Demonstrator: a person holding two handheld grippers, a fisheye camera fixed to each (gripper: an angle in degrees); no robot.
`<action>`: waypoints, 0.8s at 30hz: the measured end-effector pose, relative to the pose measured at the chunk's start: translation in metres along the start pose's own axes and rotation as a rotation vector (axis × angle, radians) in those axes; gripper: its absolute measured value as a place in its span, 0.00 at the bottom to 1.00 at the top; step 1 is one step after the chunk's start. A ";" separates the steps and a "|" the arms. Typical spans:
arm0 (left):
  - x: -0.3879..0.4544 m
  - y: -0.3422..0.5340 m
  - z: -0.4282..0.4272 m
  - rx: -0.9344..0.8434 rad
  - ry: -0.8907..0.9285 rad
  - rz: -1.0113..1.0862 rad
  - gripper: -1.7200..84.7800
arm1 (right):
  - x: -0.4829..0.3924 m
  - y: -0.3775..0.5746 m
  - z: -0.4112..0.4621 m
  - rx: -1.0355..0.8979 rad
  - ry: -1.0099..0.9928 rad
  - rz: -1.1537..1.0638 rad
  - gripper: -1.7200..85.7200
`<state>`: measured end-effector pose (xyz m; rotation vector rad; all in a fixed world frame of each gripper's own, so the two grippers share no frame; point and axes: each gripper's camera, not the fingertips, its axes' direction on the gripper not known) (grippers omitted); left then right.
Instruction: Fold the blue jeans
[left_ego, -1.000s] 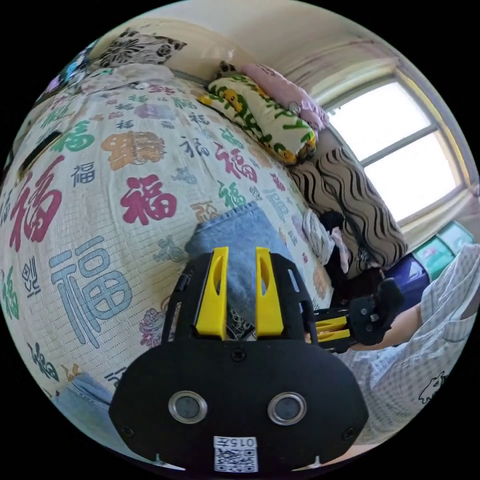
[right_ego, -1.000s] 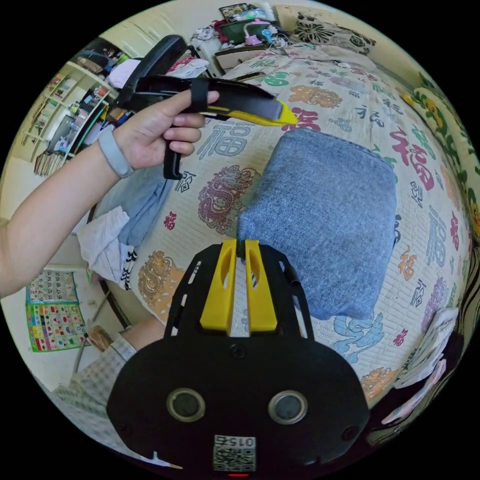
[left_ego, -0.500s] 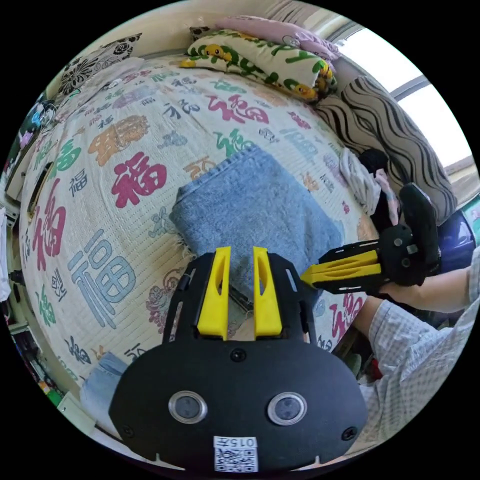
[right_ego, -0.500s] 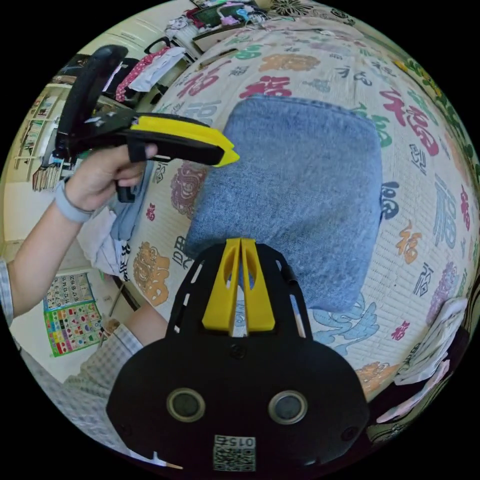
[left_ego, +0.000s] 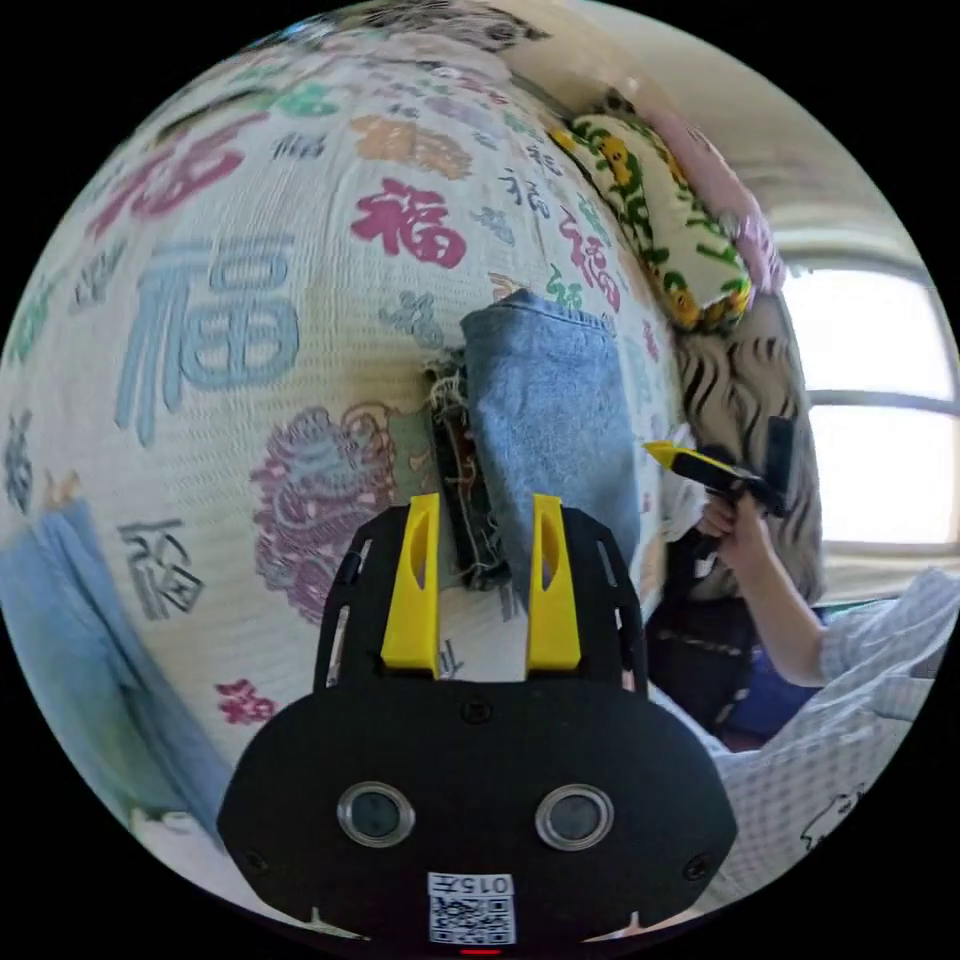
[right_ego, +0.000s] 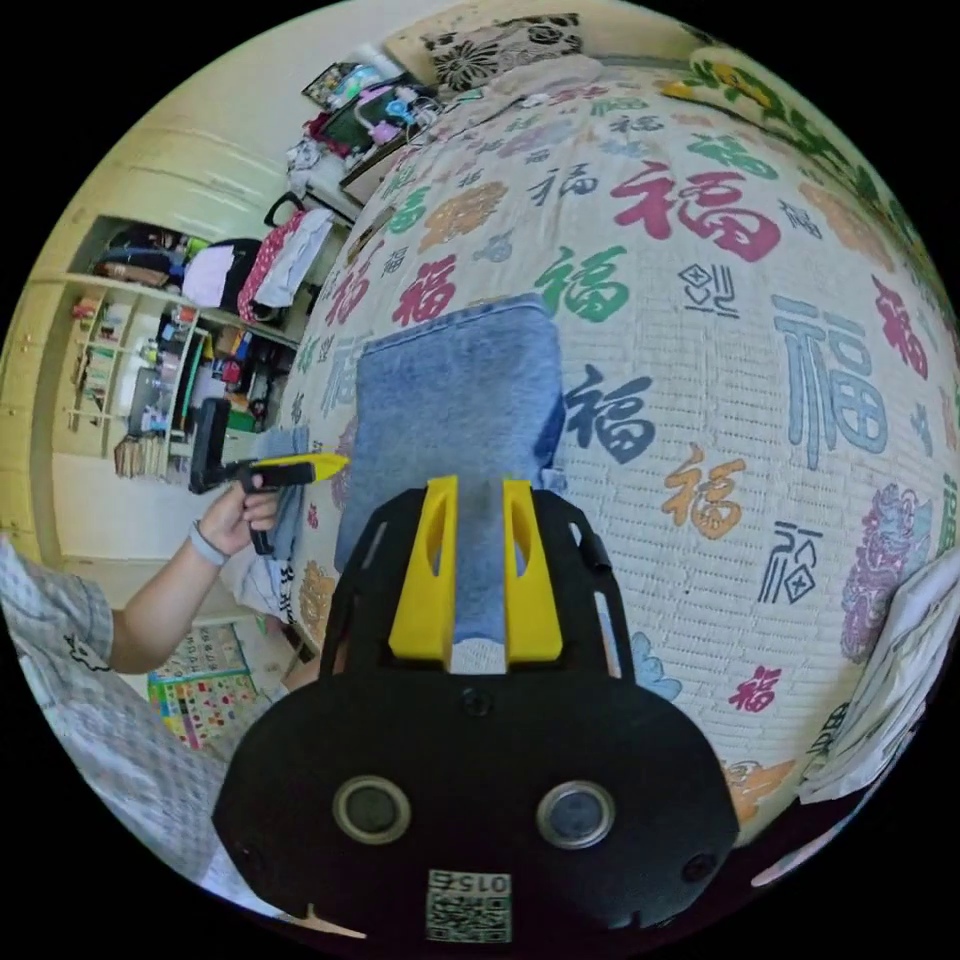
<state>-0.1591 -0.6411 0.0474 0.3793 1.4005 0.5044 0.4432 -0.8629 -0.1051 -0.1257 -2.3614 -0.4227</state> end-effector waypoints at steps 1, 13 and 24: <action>-0.015 0.008 0.003 -0.018 0.070 -0.047 0.19 | 0.020 -0.006 0.004 -0.001 -0.074 0.032 0.10; -0.061 0.073 -0.022 0.014 0.217 -0.087 0.22 | 0.064 -0.046 0.064 -0.207 -0.368 0.071 0.19; -0.078 0.136 -0.046 -0.019 0.244 -0.068 0.15 | 0.013 -0.074 0.151 -0.466 -0.357 0.000 0.13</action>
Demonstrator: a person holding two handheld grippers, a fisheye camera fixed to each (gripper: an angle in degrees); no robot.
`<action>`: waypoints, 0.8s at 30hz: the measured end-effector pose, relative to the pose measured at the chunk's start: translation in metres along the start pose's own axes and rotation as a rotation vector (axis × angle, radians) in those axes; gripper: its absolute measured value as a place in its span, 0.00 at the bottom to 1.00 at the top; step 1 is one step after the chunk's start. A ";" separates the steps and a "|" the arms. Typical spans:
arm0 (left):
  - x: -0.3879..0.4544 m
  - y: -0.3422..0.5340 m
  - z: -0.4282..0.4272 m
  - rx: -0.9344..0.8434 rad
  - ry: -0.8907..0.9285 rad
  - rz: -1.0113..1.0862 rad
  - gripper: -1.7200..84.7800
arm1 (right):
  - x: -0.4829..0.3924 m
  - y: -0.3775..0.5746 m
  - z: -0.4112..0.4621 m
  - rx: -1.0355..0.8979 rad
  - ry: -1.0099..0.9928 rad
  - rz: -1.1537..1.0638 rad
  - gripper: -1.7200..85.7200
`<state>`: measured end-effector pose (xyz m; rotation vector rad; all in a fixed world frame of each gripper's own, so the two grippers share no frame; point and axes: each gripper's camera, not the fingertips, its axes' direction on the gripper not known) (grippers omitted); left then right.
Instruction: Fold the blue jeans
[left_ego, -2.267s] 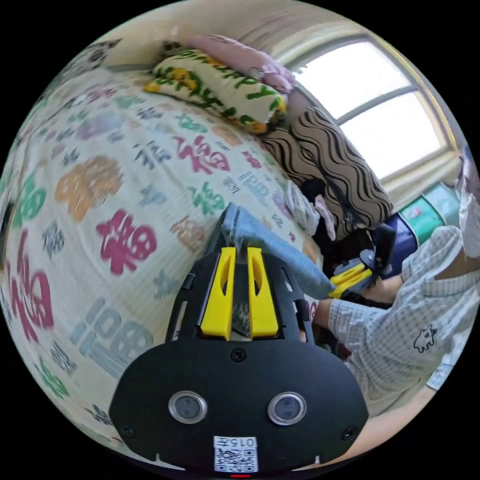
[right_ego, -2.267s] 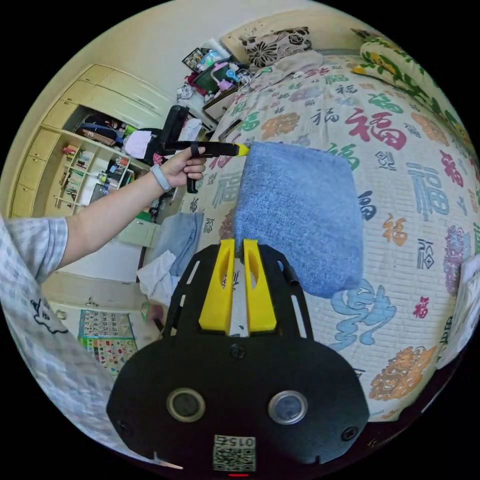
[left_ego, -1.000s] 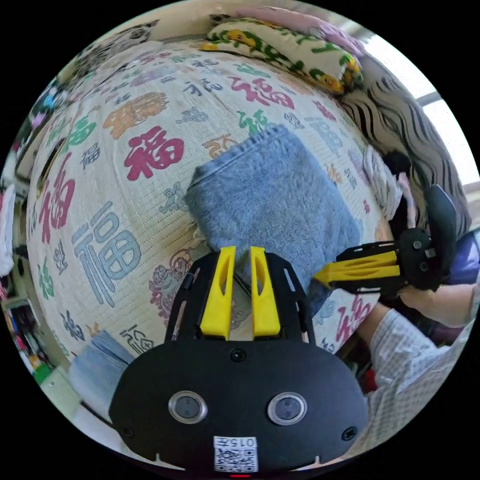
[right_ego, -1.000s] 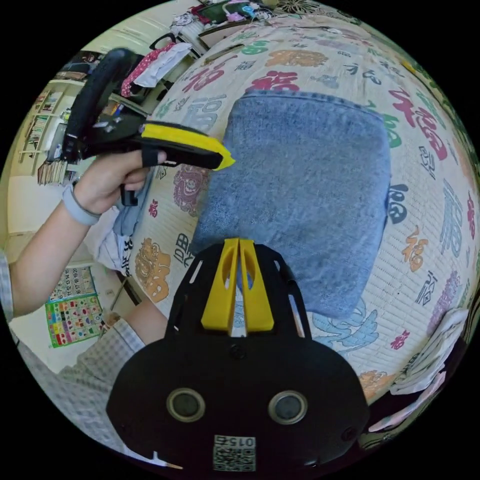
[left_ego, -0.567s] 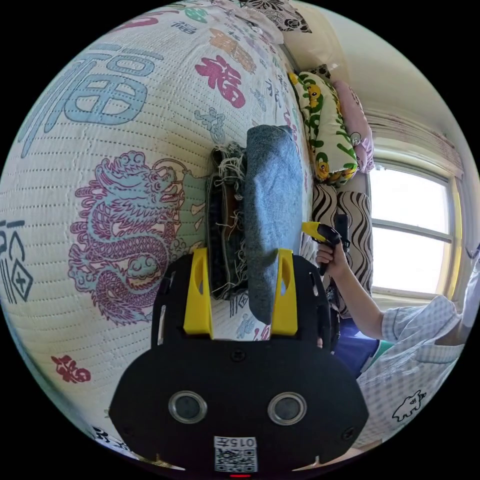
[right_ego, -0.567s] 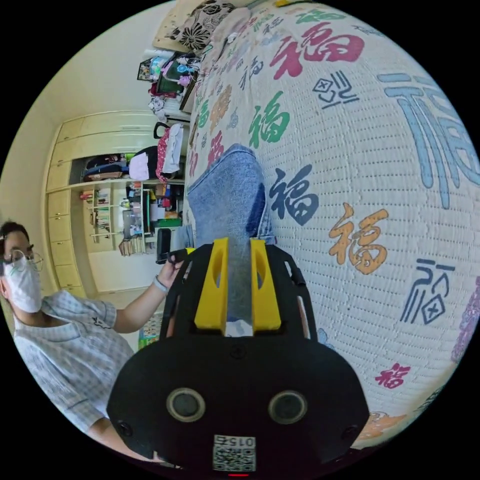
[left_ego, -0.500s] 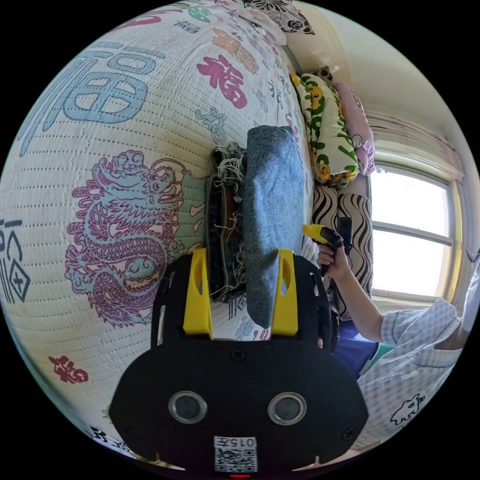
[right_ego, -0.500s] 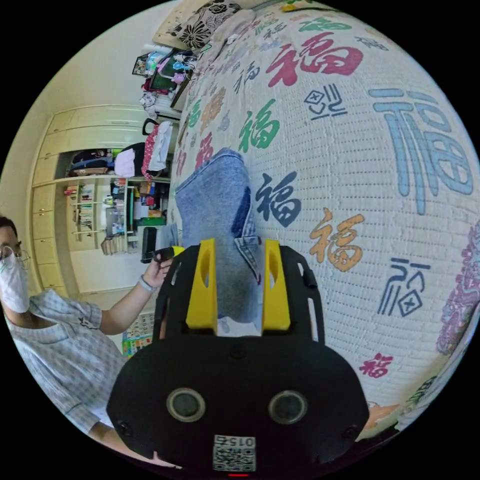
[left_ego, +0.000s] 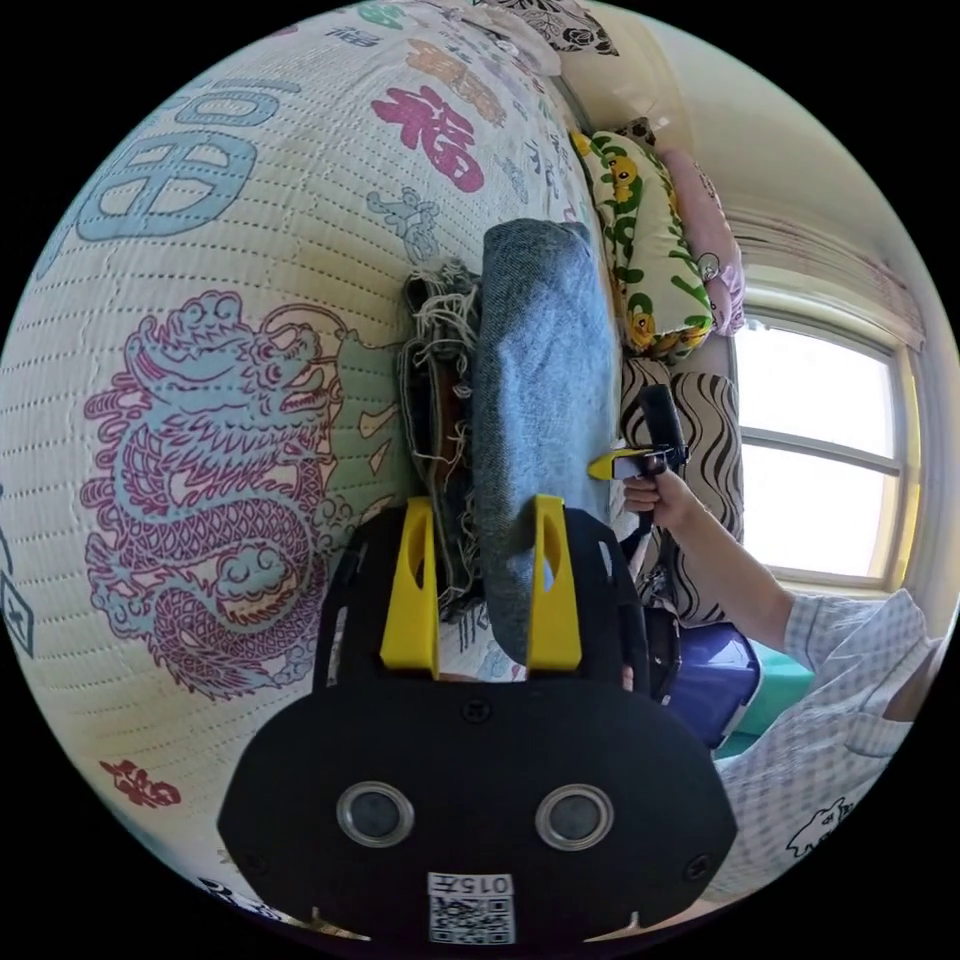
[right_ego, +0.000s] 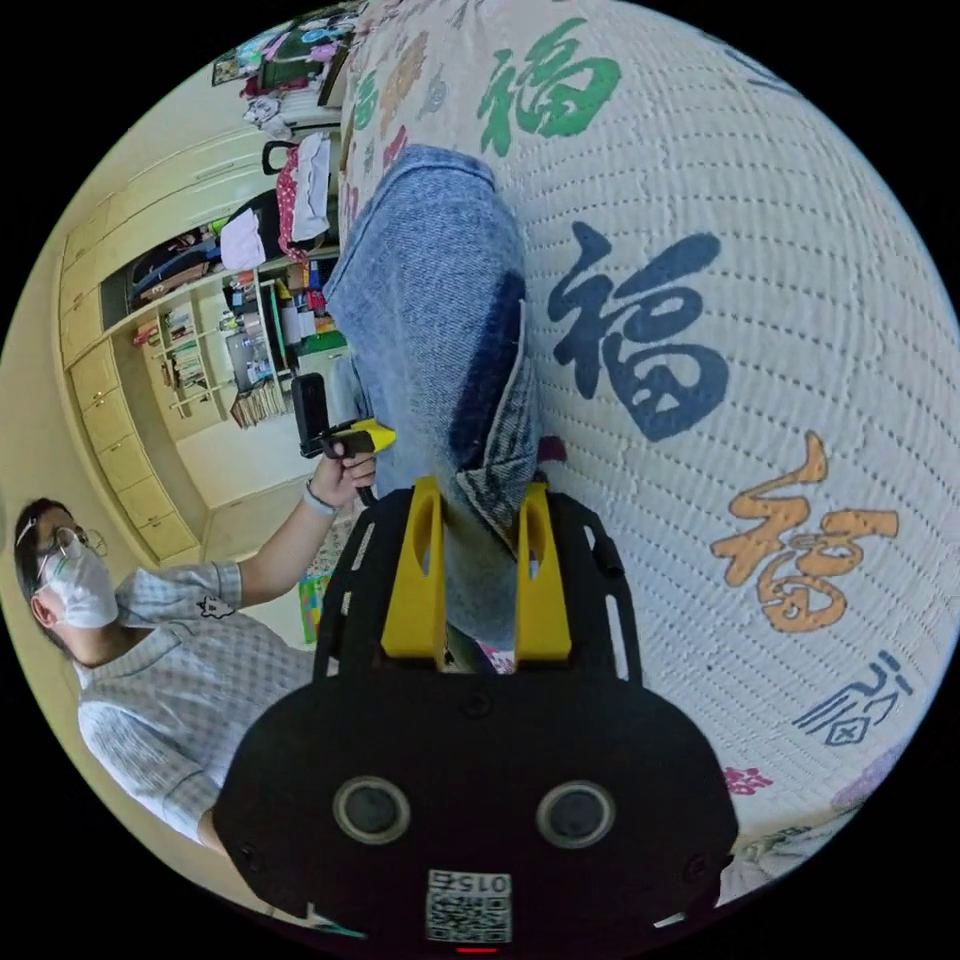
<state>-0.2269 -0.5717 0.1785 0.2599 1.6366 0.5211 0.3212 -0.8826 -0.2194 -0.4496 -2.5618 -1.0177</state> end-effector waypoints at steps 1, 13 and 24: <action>-0.001 0.010 -0.008 0.011 0.017 0.005 0.13 | -0.016 -0.002 0.006 0.000 0.040 -0.035 0.12; 0.012 0.258 -0.192 0.766 0.029 -0.088 0.10 | -0.281 -0.086 0.149 -0.313 0.210 -0.576 0.11; -0.061 0.465 -0.233 1.326 -0.029 -0.541 0.11 | -0.481 -0.151 0.445 -0.686 0.586 -0.851 0.13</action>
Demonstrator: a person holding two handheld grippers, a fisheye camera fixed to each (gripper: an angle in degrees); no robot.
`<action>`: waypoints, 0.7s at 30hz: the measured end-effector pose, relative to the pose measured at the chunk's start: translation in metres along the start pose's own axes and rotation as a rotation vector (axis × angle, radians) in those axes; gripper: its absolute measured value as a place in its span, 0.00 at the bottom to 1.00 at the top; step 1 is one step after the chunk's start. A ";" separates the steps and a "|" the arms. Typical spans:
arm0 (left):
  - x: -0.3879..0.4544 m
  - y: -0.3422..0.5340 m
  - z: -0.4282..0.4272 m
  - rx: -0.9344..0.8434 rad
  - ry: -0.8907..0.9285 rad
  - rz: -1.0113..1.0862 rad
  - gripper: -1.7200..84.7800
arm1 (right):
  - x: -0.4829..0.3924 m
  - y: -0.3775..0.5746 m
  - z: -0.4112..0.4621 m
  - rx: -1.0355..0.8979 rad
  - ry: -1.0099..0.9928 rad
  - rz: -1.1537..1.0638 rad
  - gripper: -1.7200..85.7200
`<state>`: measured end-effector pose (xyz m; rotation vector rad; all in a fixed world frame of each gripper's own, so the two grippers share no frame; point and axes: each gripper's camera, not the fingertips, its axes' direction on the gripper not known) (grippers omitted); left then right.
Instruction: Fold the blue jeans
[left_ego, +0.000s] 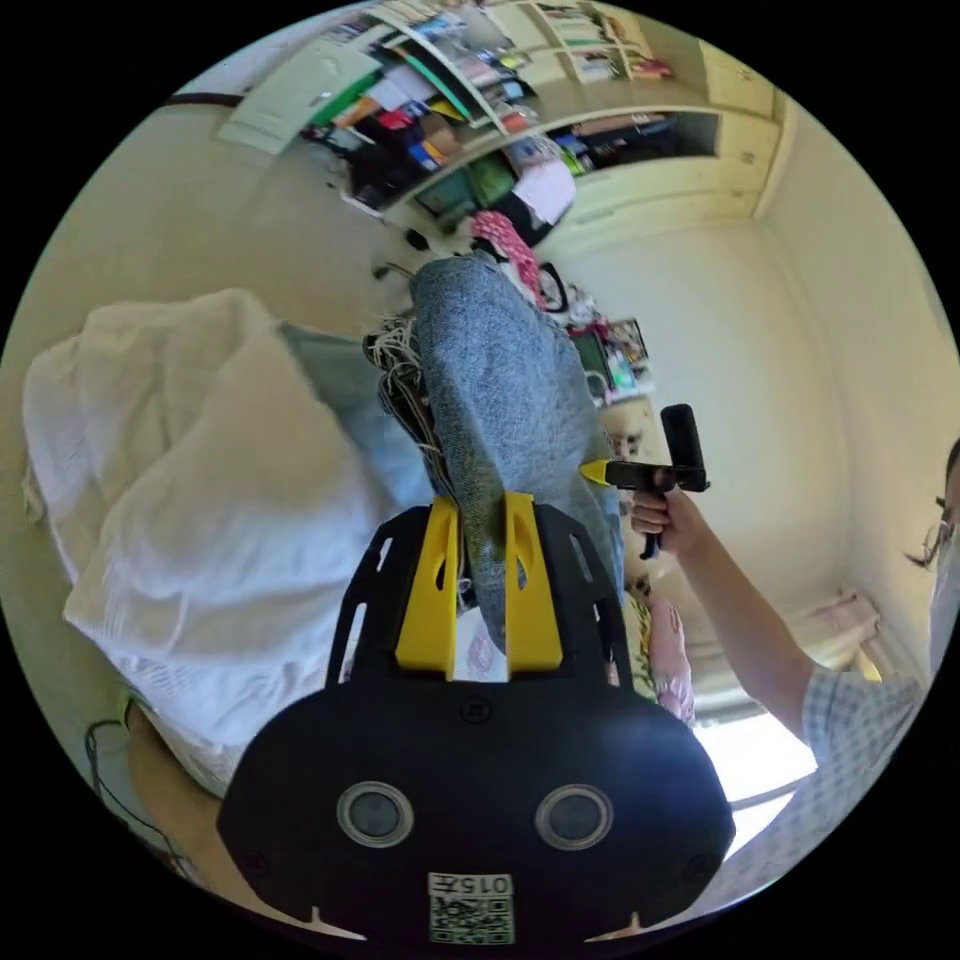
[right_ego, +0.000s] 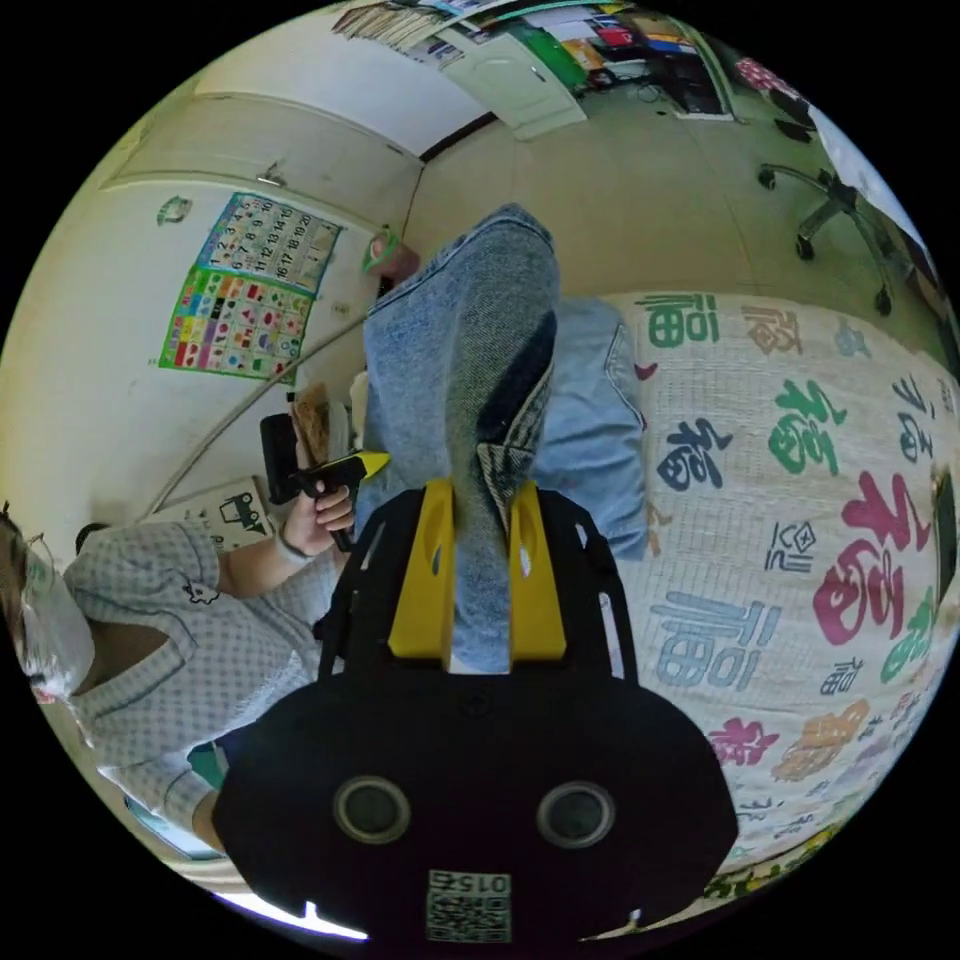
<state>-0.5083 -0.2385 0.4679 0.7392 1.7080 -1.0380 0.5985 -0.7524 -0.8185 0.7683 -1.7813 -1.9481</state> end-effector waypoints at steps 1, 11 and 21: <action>-0.018 0.006 -0.002 0.016 -0.037 -0.043 0.11 | -0.005 -0.021 0.019 -0.034 0.065 0.053 0.14; -0.039 0.055 -0.021 0.042 -0.111 0.040 0.11 | -0.064 -0.011 0.040 0.094 0.366 0.327 0.14; -0.039 0.116 -0.034 0.045 -0.115 0.126 0.12 | -0.175 0.113 0.016 0.093 0.466 0.384 0.12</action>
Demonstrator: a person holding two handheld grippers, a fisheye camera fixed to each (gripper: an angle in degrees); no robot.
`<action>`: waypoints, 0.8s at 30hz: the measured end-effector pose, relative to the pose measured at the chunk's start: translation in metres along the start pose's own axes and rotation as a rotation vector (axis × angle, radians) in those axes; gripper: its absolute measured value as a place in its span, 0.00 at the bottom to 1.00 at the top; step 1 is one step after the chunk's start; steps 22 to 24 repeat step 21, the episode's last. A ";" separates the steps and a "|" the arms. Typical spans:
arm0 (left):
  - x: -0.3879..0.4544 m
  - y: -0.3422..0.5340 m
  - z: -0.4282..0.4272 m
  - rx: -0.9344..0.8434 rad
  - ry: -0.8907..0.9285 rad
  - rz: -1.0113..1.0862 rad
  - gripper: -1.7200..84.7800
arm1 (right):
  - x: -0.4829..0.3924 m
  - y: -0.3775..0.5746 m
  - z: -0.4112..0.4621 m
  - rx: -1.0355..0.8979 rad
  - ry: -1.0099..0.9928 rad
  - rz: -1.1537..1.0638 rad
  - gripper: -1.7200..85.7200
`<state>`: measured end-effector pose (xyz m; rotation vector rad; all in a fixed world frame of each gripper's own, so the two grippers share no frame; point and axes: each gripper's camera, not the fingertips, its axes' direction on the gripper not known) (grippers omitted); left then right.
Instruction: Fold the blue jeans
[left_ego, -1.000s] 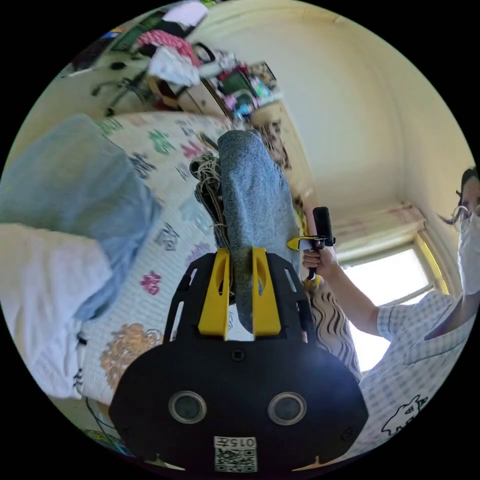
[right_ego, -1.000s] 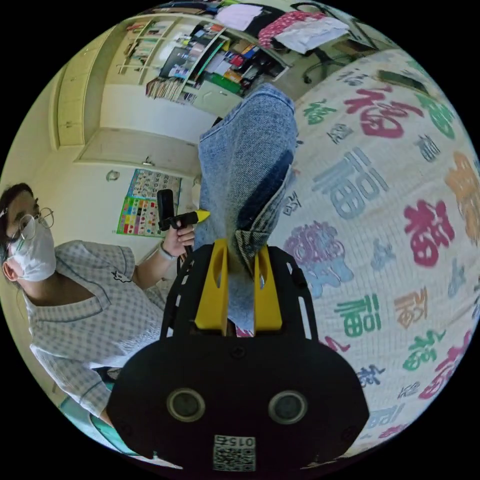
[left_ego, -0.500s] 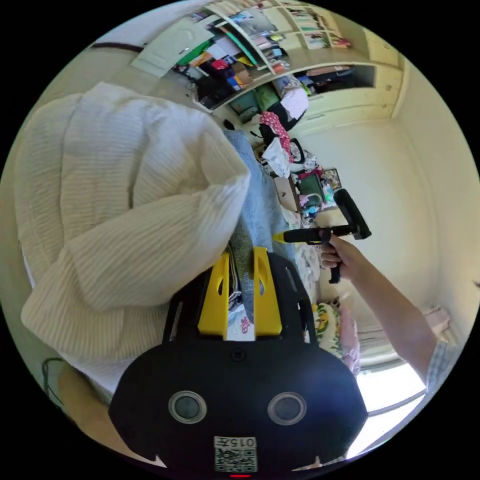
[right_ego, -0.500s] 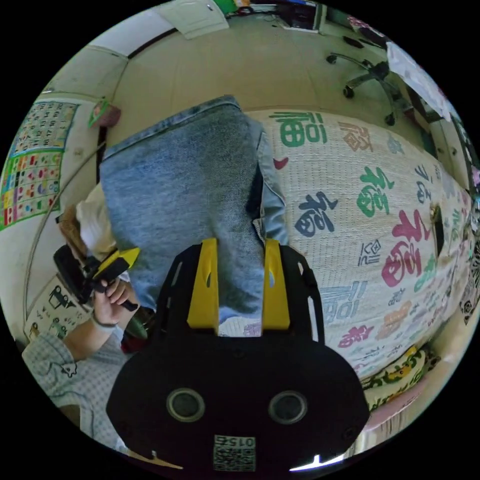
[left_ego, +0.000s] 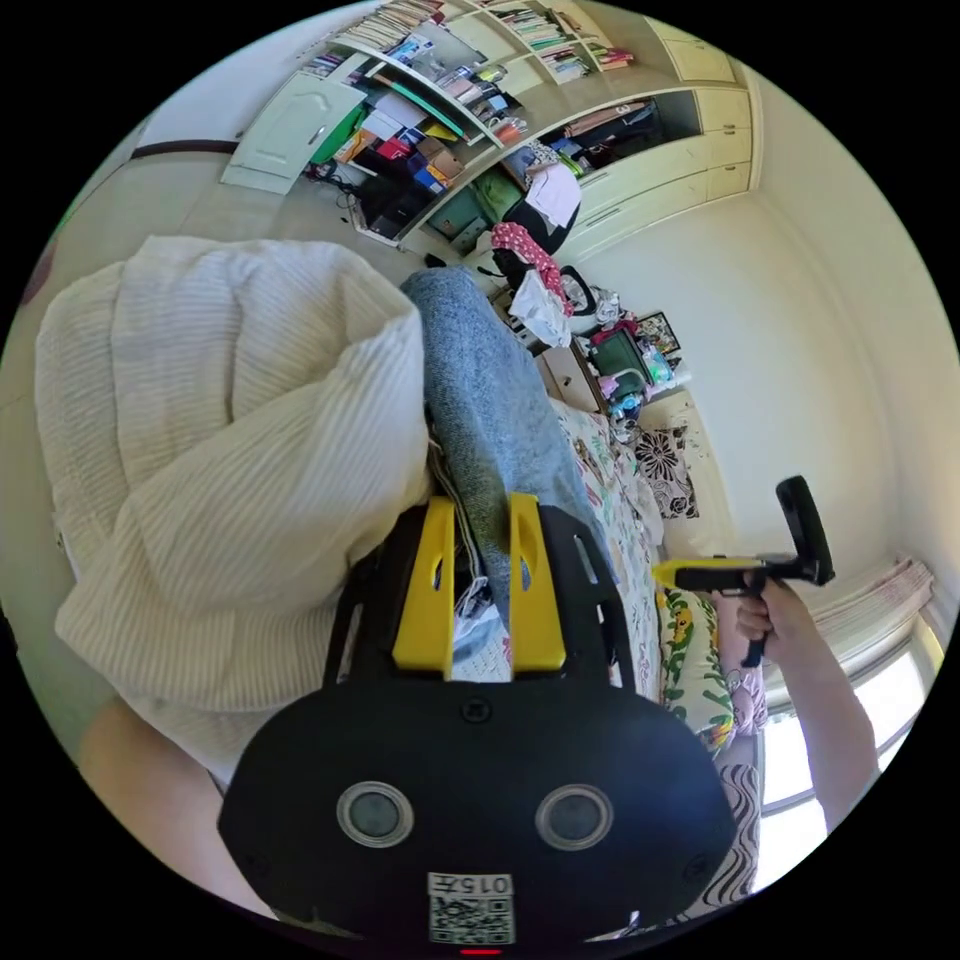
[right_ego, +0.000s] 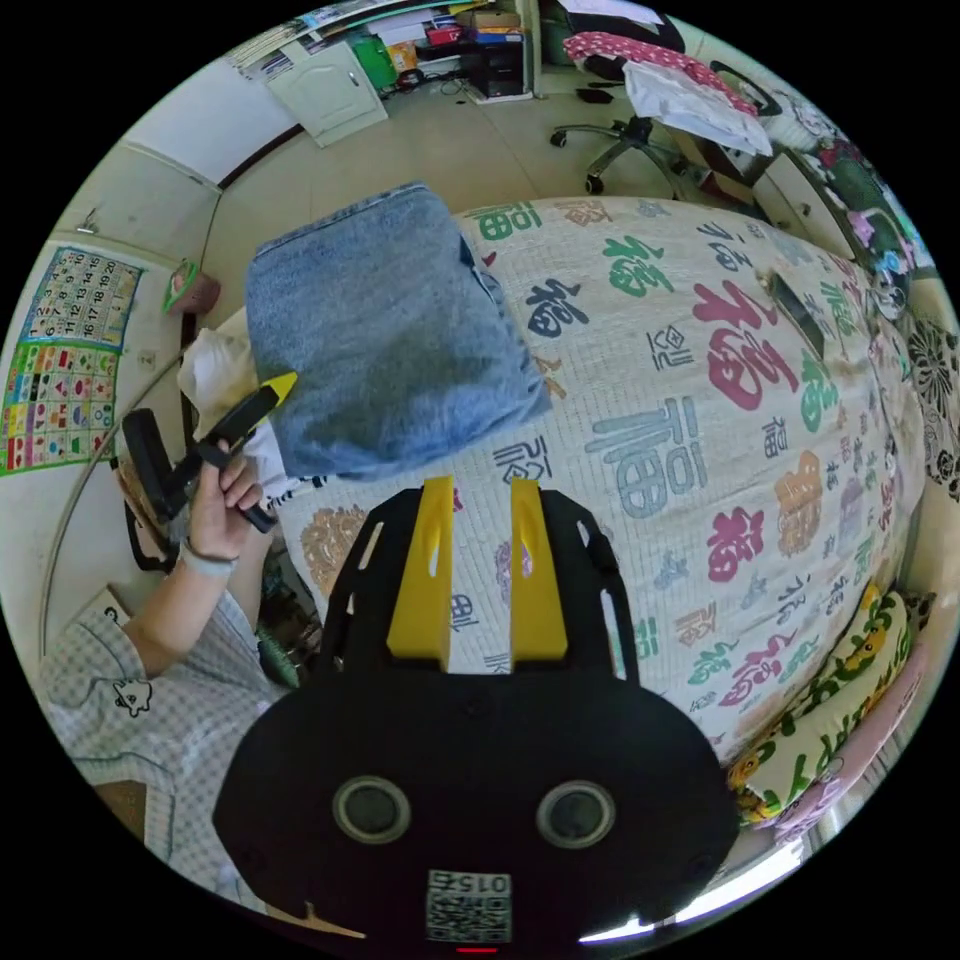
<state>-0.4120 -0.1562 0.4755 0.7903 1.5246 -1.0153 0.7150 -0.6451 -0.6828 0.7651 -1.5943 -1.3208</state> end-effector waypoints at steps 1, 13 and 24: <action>0.003 0.007 -0.001 -0.009 0.000 0.023 0.12 | -0.003 0.025 -0.003 -0.010 0.018 0.036 0.12; 0.082 0.163 -0.027 -0.414 0.304 0.411 0.12 | 0.001 0.417 -0.021 0.126 -0.048 0.612 0.13; 0.196 0.373 0.033 -0.912 0.437 0.715 0.15 | 0.016 0.736 -0.065 0.470 -0.081 1.281 0.13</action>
